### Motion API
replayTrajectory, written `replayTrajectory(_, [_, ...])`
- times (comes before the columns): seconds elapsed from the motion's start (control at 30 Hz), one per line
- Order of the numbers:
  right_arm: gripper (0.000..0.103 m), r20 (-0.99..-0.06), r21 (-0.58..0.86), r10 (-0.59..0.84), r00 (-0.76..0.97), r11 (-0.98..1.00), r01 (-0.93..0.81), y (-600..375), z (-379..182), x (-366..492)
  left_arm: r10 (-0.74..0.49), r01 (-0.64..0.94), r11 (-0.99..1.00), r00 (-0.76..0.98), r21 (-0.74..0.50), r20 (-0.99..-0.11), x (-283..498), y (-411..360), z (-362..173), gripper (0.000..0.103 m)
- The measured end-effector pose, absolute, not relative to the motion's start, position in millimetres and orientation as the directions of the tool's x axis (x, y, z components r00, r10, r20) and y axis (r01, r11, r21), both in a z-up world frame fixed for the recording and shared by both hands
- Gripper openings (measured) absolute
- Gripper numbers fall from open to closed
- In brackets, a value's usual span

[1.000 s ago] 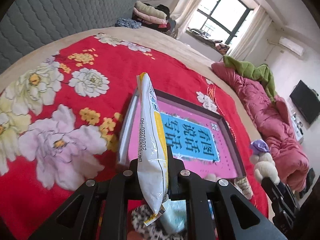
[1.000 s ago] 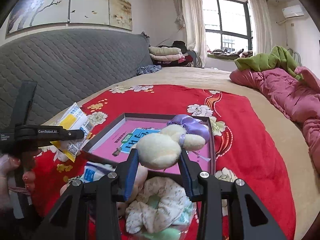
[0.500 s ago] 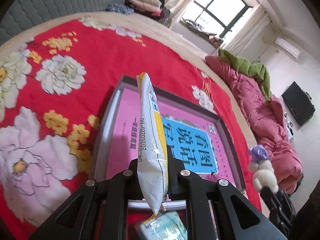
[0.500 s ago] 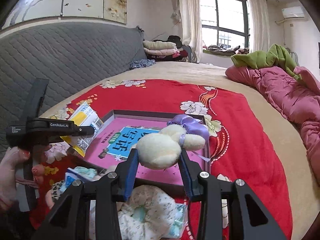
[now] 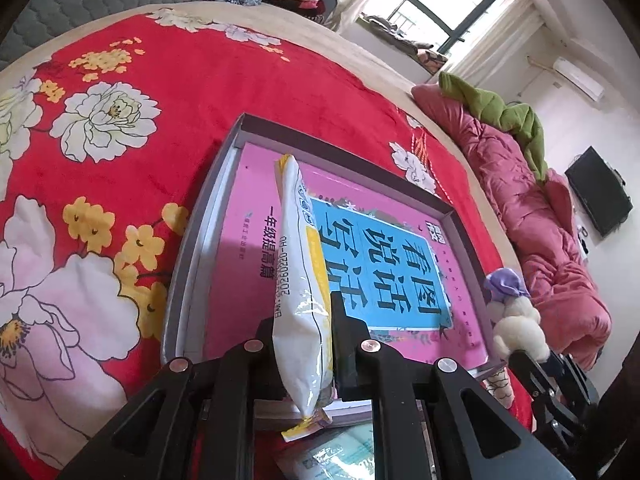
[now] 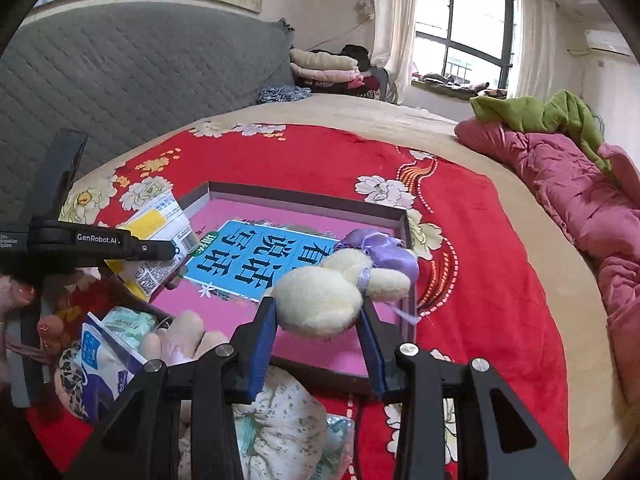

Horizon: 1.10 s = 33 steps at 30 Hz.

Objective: Organize soft objects
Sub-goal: 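Carry the yellow snack bag into the box and release it, then withdraw the left tool from the box back toward the pile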

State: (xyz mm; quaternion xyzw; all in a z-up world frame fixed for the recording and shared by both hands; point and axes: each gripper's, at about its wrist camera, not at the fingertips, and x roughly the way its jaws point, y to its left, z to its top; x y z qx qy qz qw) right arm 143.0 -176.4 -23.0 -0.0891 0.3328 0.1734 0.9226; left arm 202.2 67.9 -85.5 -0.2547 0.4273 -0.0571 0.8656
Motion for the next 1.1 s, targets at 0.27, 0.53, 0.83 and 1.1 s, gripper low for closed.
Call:
replayTrajectory(0.27, [0.04, -0.685, -0.041, 0.263, 0.68, 0.917, -0.397, -162, -33, 157, -0.305, -0.11, 0.879, 0.617, -0.464, -0.725, 202, 62, -86, 0.016])
replayTrajectory(0.53, [0.041, -0.728, -0.009, 0.24, 0.642, 0.933, -0.359, -163, -47, 167, -0.276, -0.115, 0.892, 0.629, -0.438, -0.727, 201, 61, -81, 0.023])
replayTrajectory(0.83, [0.043, -0.76, 0.014, 0.213, 0.614, 0.95, -0.313, -177, -55, 172, -0.214, -0.148, 0.908, 0.641, -0.392, -0.737, 197, 69, -74, 0.06])
replayTrajectory(1.1, [0.047, -0.761, 0.013, 0.205, 0.615, 0.953, -0.302, -180, -53, 168, -0.178, -0.164, 0.911, 0.67, -0.378, -0.721, 184, 84, -62, 0.06])
